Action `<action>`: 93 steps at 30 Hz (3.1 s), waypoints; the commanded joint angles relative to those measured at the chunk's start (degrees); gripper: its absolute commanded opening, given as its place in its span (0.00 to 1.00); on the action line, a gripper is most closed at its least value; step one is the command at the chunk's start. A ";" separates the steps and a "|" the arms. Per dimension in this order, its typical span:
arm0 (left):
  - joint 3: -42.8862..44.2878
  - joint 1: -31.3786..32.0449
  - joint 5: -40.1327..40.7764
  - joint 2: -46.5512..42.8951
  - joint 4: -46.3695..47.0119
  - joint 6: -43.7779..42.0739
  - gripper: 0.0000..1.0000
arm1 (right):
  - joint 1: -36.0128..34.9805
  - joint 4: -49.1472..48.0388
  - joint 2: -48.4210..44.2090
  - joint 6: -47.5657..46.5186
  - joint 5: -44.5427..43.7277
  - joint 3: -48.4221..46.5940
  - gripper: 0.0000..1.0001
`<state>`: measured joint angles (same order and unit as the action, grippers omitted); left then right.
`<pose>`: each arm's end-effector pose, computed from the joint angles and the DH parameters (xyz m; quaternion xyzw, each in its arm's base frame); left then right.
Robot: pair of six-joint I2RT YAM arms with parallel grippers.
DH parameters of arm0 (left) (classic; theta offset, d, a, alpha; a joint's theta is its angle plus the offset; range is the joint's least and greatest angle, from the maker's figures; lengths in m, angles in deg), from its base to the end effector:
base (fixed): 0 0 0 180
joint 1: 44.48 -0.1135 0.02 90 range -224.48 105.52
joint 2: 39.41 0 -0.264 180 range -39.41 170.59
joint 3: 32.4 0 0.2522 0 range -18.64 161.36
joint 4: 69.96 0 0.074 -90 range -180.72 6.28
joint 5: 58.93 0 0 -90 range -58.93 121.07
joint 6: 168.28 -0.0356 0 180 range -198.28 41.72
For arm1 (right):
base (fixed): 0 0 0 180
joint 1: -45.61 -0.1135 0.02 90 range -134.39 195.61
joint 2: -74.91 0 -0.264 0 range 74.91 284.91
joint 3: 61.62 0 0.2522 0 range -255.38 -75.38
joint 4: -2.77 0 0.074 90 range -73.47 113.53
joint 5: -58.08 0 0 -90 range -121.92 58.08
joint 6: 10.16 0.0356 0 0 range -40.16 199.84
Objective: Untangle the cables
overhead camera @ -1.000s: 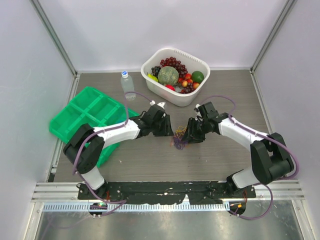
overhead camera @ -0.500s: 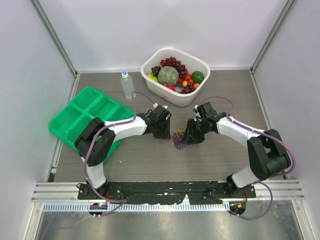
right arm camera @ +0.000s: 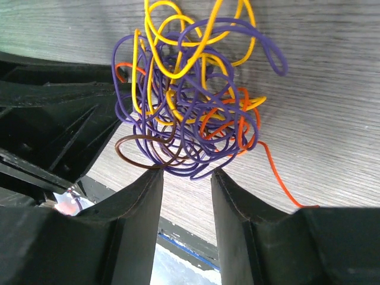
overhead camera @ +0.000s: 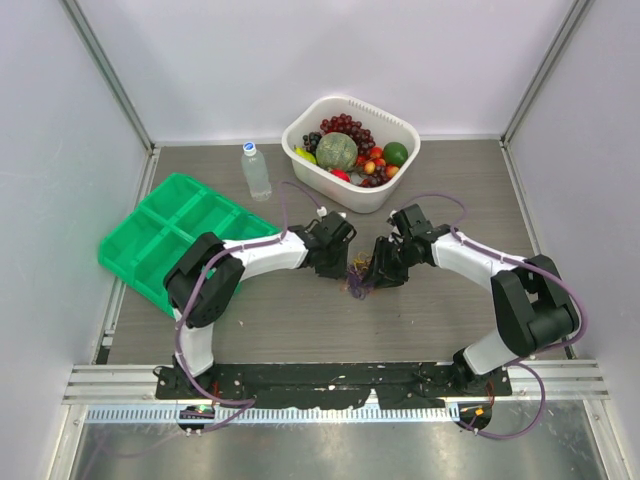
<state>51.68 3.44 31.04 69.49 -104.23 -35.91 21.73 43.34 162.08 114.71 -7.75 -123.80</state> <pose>0.2618 -0.2900 0.1634 0.0467 0.9627 -0.1891 0.1878 0.2498 0.1265 0.1737 0.0474 0.9555 0.2798 0.0800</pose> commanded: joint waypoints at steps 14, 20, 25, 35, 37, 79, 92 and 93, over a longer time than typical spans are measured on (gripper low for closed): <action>-2.82 2.70 1.35 -25.20 -12.01 -5.46 0.00 | -3.54 -2.98 5.89 9.51 -18.80 -3.43 0.39; -4.50 3.06 3.11 -44.98 -11.57 -5.37 0.00 | -3.46 0.17 7.49 9.34 -26.34 -3.61 0.33; 1.64 3.06 1.53 -47.21 -13.50 -6.24 0.00 | -3.81 -3.15 1.00 -0.83 -18.65 -1.68 0.38; 15.80 2.97 -1.81 -40.18 -17.28 -9.85 0.00 | -4.77 8.68 -16.58 -0.07 -18.09 -3.34 0.55; 17.47 2.88 -2.86 -39.47 -16.67 -8.10 0.00 | -4.77 11.06 -19.57 0.37 -19.94 -3.69 0.58; 47.91 2.35 -2.96 -25.66 -23.44 3.42 0.00 | -17.69 -7.47 -36.70 -4.10 -26.74 10.28 0.68; 44.63 1.91 -6.46 -25.50 -21.23 3.77 0.00 | -17.78 -7.90 -42.10 -17.73 -20.18 1.58 0.76; 45.59 1.91 -6.65 -25.06 -22.02 3.69 0.00 | -17.78 -9.04 -41.13 -16.95 -22.56 1.58 0.76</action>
<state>93.06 5.65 26.38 44.33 -127.93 -32.15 4.01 37.77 117.06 100.90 -27.91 -120.64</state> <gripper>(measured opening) 0.009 0.760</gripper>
